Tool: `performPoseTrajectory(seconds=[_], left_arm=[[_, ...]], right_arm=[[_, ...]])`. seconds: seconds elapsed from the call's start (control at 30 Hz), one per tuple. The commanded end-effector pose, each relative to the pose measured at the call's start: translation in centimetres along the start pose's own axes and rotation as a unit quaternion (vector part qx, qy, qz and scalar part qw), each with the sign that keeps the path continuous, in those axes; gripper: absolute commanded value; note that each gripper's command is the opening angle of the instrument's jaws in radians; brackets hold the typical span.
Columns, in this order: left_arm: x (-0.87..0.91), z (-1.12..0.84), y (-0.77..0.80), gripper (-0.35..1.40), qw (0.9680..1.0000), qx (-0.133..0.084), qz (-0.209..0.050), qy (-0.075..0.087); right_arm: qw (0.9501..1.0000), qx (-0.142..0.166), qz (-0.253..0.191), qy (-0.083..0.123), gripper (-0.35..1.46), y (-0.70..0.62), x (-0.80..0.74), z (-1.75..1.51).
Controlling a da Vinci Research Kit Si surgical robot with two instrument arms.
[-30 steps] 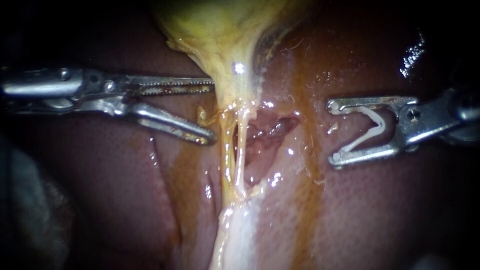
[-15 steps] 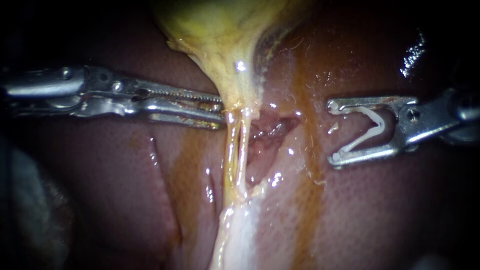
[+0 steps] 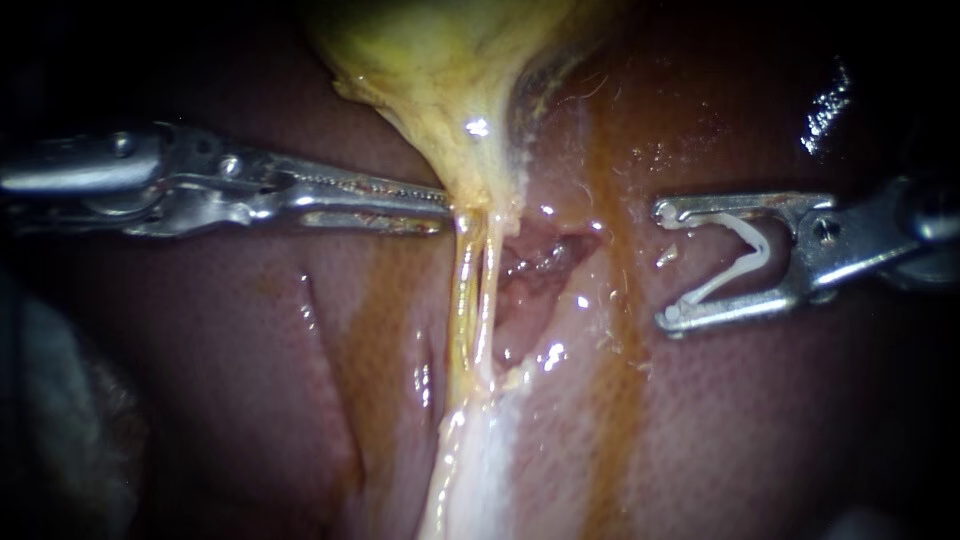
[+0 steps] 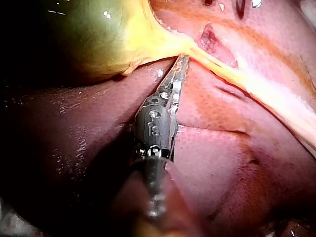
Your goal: Grabbing gallbladder
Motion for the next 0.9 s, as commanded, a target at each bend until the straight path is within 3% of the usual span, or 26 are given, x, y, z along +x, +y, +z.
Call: performPoseTrajectory(seconds=[0.03,0.33,0.6,0.9], left_arm=[[0.01,-0.05,0.02,-0.35,1.0000,-0.005,-0.007,-0.005],[0.29,-0.47,0.01,-0.35,0.9991,-0.027,-0.029,-0.013],[0.35,-0.92,-0.06,-0.35,0.9991,-0.019,-0.035,-0.012],[0.35,-1.00,-0.08,-0.35,0.9991,-0.015,-0.038,-0.012]], right_arm=[[1.0000,0.000,0.000,0.000,0.50,0.00,0.00,0.00],[1.0000,0.000,0.000,0.000,0.50,0.00,0.00,-0.01],[1.0000,0.000,0.000,0.000,0.50,0.00,-0.01,-0.01],[1.0000,0.000,0.000,0.000,0.50,0.00,-0.01,-0.01]])
